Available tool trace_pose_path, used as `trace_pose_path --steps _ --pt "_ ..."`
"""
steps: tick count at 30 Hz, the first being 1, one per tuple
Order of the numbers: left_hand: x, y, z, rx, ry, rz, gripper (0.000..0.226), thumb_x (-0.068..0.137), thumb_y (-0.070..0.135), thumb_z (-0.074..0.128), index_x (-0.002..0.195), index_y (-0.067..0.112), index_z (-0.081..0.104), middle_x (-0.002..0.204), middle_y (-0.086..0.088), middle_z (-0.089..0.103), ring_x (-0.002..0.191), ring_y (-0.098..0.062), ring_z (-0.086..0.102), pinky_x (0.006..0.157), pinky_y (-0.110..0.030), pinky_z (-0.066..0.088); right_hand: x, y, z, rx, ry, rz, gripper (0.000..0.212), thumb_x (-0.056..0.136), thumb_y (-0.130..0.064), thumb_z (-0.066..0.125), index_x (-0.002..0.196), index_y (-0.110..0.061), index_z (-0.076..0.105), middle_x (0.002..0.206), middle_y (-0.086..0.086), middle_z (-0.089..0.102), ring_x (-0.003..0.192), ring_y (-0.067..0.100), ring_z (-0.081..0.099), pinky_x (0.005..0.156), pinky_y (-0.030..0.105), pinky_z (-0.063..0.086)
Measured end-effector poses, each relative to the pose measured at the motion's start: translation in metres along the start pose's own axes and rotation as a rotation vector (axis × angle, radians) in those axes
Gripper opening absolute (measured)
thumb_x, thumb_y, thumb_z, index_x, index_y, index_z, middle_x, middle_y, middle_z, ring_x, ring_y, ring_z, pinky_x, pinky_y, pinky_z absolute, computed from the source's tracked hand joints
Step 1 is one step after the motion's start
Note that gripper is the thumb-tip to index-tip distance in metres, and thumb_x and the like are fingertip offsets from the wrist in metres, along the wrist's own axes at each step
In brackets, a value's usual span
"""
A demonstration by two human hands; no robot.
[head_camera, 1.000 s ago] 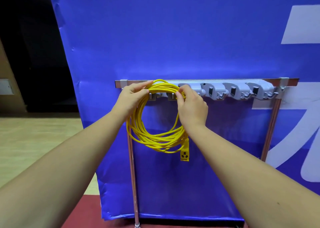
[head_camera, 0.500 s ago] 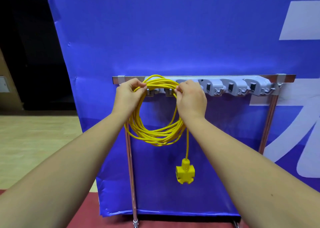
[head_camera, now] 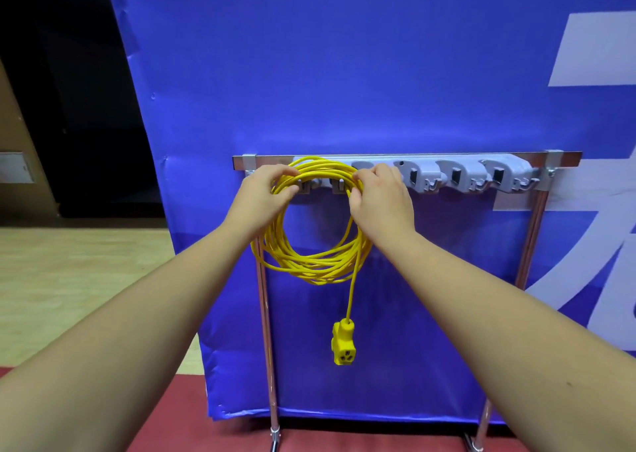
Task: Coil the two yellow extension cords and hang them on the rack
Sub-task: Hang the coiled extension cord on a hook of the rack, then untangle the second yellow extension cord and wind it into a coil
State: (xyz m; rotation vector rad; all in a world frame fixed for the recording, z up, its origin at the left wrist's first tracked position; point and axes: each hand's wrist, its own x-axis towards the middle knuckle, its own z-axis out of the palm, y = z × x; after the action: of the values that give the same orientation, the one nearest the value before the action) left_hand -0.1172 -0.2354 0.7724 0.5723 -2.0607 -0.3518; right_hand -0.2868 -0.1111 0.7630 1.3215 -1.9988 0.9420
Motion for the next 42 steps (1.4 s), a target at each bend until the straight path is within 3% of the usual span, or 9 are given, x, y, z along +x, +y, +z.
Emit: trace_pose_path --steps 8,11,15,19,23,26,34,37,42 --pt "-0.003 0.005 -0.004 0.058 -0.005 0.036 0.032 0.083 0.025 0.068 0.115 0.025 0.061 0.117 0.002 0.060 0.109 -0.014 0.053 0.090 -0.024 0.041 -0.006 0.006 -0.003 0.012 0.045 -0.021 0.024 0.089 -0.024 0.054 0.110 -0.014 0.061 0.105 0.009 0.054 0.103 0.030 0.049 0.088 0.043 0.043" --pt "-0.008 0.005 -0.005 0.078 0.124 0.045 0.034 0.080 0.024 0.066 0.112 0.018 0.059 0.116 -0.004 0.051 0.114 -0.018 0.047 0.098 -0.027 0.038 -0.010 0.005 -0.008 0.082 0.101 0.006 0.026 0.087 -0.025 0.055 0.109 -0.012 0.062 0.105 0.010 0.055 0.101 0.031 0.050 0.089 0.043 0.043" --pt "-0.040 0.023 0.003 0.059 0.236 -0.010 0.026 0.080 0.020 0.061 0.105 0.014 0.058 0.105 -0.002 0.044 0.104 -0.021 0.047 0.090 -0.025 0.037 -0.040 0.009 -0.013 0.136 0.036 0.034 0.036 0.085 -0.033 0.053 0.111 -0.010 0.061 0.109 0.011 0.056 0.102 0.034 0.053 0.089 0.047 0.045" --pt "-0.097 0.033 0.026 0.023 0.064 -0.004 0.025 0.079 0.021 0.057 0.103 0.013 0.057 0.104 -0.003 0.047 0.100 -0.022 0.051 0.093 -0.034 0.042 -0.104 0.033 -0.013 0.106 -0.122 0.169 0.045 0.088 -0.038 0.053 0.124 -0.012 0.056 0.123 0.011 0.053 0.112 0.034 0.051 0.095 0.046 0.043" --pt "-0.177 0.039 0.057 -0.002 -0.131 -0.083 0.019 0.080 0.017 0.057 0.099 0.012 0.057 0.100 -0.005 0.051 0.094 -0.018 0.051 0.089 -0.030 0.044 -0.197 0.065 -0.011 0.020 -0.320 0.280 0.052 0.089 -0.041 0.052 0.132 -0.010 0.050 0.127 0.012 0.050 0.114 0.035 0.050 0.095 0.046 0.042" --pt "-0.248 0.042 0.088 -0.014 -0.361 -0.205 0.015 0.082 0.012 0.058 0.096 0.010 0.058 0.096 -0.006 0.053 0.086 -0.015 0.052 0.081 -0.023 0.040 -0.272 0.090 -0.011 -0.028 -0.476 0.387 0.050 0.089 -0.039 0.052 0.127 -0.007 0.052 0.124 0.015 0.050 0.111 0.038 0.050 0.093 0.046 0.041" --pt "-0.448 0.015 0.198 0.050 -0.896 -0.534 0.017 0.078 0.016 0.058 0.086 0.001 0.061 0.086 -0.018 0.065 0.082 -0.032 0.060 0.068 -0.033 0.039 -0.493 0.163 0.016 -0.115 -0.874 0.599 0.049 0.089 -0.040 0.054 0.122 -0.004 0.054 0.121 0.020 0.051 0.115 0.040 0.053 0.096 0.046 0.043" --pt "-0.521 -0.008 0.235 0.080 -1.059 -0.593 0.014 0.086 0.011 0.054 0.090 0.001 0.062 0.092 -0.023 0.068 0.088 -0.037 0.063 0.072 -0.037 0.043 -0.570 0.184 0.038 -0.066 -1.071 0.684 0.050 0.088 -0.041 0.054 0.125 -0.007 0.053 0.126 0.019 0.050 0.118 0.038 0.053 0.101 0.044 0.044" --pt "-0.627 -0.054 0.287 0.122 -1.249 -0.675 0.021 0.079 0.019 0.052 0.088 0.002 0.061 0.092 -0.021 0.068 0.089 -0.035 0.063 0.075 -0.038 0.048 -0.673 0.199 0.084 -0.079 -1.314 0.721 0.047 0.087 -0.040 0.055 0.121 -0.008 0.053 0.121 0.018 0.051 0.114 0.038 0.055 0.095 0.042 0.046"
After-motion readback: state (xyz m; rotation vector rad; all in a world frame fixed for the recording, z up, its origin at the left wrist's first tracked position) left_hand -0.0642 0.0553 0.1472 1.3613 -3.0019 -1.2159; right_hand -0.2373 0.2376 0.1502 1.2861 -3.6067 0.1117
